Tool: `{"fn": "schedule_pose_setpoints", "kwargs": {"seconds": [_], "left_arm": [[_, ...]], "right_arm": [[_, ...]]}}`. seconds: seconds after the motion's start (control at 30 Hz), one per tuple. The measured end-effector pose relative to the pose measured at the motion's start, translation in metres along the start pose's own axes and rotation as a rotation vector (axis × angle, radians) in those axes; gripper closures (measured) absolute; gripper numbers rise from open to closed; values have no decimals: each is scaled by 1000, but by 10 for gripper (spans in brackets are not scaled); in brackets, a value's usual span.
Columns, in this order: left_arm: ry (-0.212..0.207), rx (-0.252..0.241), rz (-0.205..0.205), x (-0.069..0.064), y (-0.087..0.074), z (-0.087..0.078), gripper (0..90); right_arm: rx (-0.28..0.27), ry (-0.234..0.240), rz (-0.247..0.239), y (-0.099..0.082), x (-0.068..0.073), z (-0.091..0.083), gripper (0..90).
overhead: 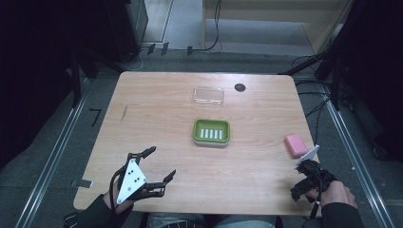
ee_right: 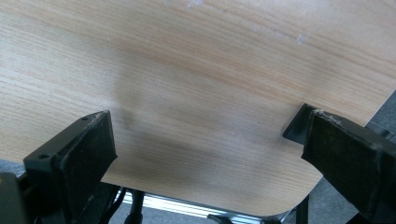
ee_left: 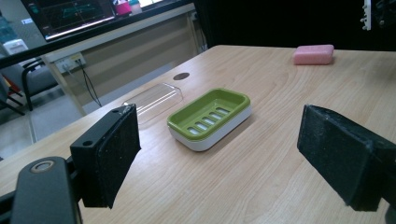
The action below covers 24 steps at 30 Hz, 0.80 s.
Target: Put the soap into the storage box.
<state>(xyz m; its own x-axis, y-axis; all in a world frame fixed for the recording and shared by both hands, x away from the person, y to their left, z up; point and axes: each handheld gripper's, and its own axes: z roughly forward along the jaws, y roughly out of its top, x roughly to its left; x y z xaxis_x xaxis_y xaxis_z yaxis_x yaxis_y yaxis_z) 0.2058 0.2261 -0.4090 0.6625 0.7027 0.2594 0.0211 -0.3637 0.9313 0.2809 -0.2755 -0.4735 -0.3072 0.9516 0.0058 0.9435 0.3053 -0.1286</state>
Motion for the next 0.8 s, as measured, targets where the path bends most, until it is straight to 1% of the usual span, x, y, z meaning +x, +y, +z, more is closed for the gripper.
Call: {"fn": "schedule_pose_setpoints", "kwargs": {"seconds": [0.07,0.2,0.3,0.37,0.43,0.67,0.8], "left_arm": [[-1,-3,-2,0,0,0,136],[-4,1,6,-1,0,1,136],[-1,-1,2,-1,0,0,136],[-1,0,5,-1,0,0,136],[-1,0,6,-1,0,0,136],[-2,-1,6,-1,0,-1,136],[-2,1,7,-1,0,-1,136]], "right_arm": [[1,1,5,0,1,-1,27],[-10,-8,-5,-1,0,-2,27],[-19,-16,-6,1,0,-4,27],[-30,-23,-12,3,0,-6,27],[-29,-22,-10,3,0,-6,27],[-38,-36,-36,8,2,-8,29],[-46,-43,-33,14,1,-9,29]]}}
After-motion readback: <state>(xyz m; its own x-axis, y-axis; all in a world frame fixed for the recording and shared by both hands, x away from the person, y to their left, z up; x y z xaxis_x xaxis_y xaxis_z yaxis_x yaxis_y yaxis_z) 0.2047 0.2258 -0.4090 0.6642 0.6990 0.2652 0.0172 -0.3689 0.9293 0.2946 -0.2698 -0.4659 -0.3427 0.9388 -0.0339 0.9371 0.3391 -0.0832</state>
